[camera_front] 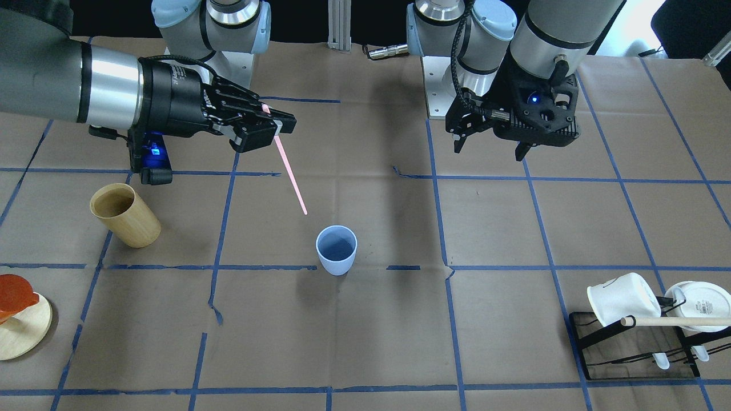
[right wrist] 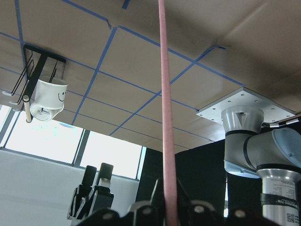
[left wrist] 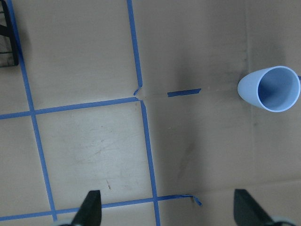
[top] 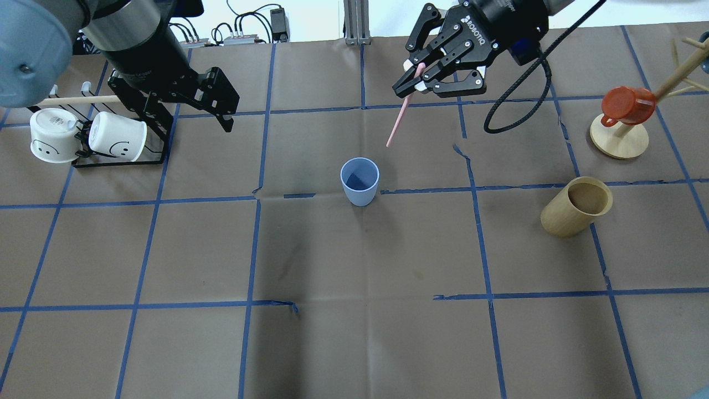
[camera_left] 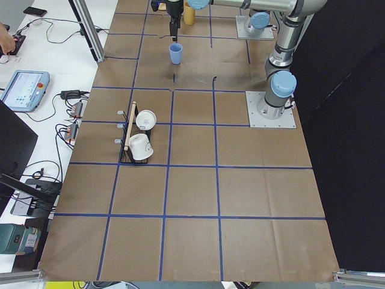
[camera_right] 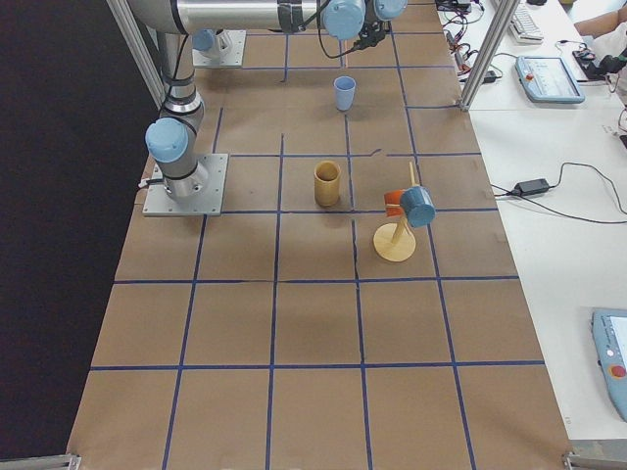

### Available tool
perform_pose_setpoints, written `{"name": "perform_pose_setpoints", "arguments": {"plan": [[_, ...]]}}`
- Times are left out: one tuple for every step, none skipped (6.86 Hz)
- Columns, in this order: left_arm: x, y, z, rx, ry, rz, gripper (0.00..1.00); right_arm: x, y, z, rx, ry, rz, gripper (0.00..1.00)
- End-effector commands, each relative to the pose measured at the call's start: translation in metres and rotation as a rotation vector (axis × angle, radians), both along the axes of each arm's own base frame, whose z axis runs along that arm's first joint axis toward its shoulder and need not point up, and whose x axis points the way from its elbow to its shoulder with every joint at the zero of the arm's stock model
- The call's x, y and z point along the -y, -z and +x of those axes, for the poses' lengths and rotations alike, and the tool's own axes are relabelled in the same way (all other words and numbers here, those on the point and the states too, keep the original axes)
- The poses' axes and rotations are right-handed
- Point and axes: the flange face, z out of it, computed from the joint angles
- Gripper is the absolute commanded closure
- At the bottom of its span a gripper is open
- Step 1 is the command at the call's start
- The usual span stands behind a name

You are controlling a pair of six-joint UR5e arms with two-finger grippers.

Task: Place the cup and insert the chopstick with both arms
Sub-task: 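Move the chopstick over the blue cup with the right gripper while the left retracts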

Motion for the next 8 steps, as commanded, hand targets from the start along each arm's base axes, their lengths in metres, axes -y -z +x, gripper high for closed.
{"name": "perform_pose_setpoints", "arguments": {"plan": [[0.006,-0.004,0.003,-0.001,-0.01,-0.059,0.0,0.016,0.024,0.021,0.002,0.013,0.048,0.96],[0.007,-0.007,0.002,0.002,-0.009,-0.079,0.0,0.022,0.028,0.026,-0.012,0.03,0.057,0.96],[0.007,-0.005,0.001,0.002,-0.007,-0.076,0.0,0.028,0.039,0.026,-0.017,0.03,0.046,0.96],[0.005,0.001,0.001,-0.001,-0.01,-0.065,0.0,0.032,0.054,0.026,-0.021,0.03,0.046,0.96],[0.003,0.006,0.001,-0.003,-0.01,-0.058,0.0,0.033,0.066,0.026,-0.017,0.032,0.06,0.96],[0.003,0.005,0.001,-0.003,-0.013,-0.059,0.0,0.031,0.078,0.029,-0.017,0.03,0.066,0.96],[0.003,0.006,0.001,-0.003,-0.013,-0.057,0.0,0.027,0.086,0.037,-0.017,0.015,0.061,0.96],[0.003,0.006,0.002,-0.001,-0.015,-0.057,0.0,0.026,0.099,0.039,-0.016,0.013,0.074,0.96]]}}
